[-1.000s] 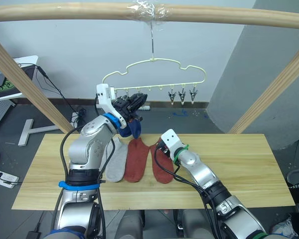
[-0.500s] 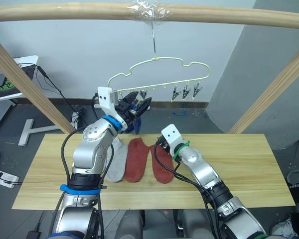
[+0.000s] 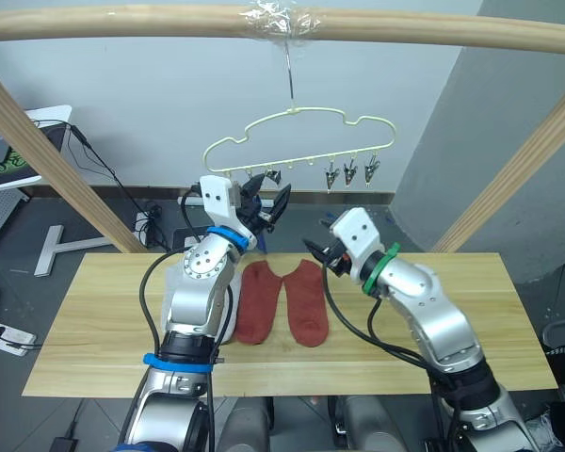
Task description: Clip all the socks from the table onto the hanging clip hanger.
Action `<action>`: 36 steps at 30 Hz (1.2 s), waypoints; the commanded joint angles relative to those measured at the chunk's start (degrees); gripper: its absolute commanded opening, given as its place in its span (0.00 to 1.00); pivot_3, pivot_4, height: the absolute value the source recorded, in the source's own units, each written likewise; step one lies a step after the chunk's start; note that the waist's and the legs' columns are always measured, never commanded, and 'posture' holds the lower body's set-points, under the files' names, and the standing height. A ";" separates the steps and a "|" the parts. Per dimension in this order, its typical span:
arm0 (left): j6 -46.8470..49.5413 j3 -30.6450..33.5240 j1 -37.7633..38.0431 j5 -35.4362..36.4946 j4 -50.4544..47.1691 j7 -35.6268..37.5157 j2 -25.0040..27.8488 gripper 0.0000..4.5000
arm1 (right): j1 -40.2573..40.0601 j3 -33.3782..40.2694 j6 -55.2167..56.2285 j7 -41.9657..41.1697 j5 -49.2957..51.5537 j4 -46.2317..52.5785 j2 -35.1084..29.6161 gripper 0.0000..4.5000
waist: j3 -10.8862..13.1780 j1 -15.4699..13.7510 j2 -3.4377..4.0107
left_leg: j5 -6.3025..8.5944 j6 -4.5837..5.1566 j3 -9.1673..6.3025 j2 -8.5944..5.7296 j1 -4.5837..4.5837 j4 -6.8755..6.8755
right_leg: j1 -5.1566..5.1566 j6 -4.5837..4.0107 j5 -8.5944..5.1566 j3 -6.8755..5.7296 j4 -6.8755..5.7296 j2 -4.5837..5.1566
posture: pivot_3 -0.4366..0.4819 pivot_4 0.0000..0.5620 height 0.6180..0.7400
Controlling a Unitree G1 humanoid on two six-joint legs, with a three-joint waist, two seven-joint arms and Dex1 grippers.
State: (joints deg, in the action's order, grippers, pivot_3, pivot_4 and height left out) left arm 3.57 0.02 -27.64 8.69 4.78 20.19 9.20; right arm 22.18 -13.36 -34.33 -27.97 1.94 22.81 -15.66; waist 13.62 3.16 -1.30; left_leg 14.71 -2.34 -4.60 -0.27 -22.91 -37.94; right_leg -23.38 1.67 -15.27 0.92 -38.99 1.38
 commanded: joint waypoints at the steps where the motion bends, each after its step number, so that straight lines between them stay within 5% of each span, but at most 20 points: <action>1: -3.10 -1.05 0.59 -1.85 0.11 -0.91 -0.43 0.65 | 0.98 2.54 -1.75 -1.78 2.88 4.81 -1.54 0.57 | 0.00 0.00 0.00 | 0.00 0.00 0.00 0.00 0.00 0.00 | 0.00 0.00 0.00 -0.01 0.00 0.00 | 0.39 0.42 0.83; 24: -7.27 -1.79 -1.01 -6.88 4.00 -8.06 -4.13 0.65 | 3.01 9.50 -5.57 -7.19 16.35 11.89 -10.00 0.57 | 0.03 0.00 -0.05 | 0.00 0.01 0.06 -0.03 -0.03 0.00 | 0.01 0.01 -0.01 -0.03 0.03 0.01 | 0.38 0.40 0.83; 30: -9.79 -0.58 -0.80 -7.21 1.04 -10.59 -4.42 0.65 | 3.03 10.79 -5.18 -7.45 17.85 11.48 -11.66 0.57 | 0.04 -0.03 -0.06 | 0.00 0.01 0.06 -0.02 -0.03 0.01 | 0.01 0.01 -0.01 -0.04 0.03 0.00 | 0.38 0.40 0.83; 36: -6.31 0.79 4.12 -1.40 -9.33 -4.30 -0.45 0.65 | 2.30 11.09 -5.13 -7.15 18.55 11.82 -12.72 0.57 | 0.11 0.12 -0.02 | 0.00 0.00 0.06 0.02 -0.02 0.04 | 0.01 0.01 -0.01 -0.01 0.04 0.00 | 0.38 0.41 0.83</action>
State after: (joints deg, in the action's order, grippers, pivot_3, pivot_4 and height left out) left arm -2.93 0.28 -23.49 5.61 0.64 14.20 7.88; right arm 24.24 -3.46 -40.49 -34.93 19.37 32.50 -28.05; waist 13.73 3.28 -1.32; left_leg 14.72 -2.34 -4.54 -0.25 -22.93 -37.90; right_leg -23.37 1.68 -15.28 0.90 -38.95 1.38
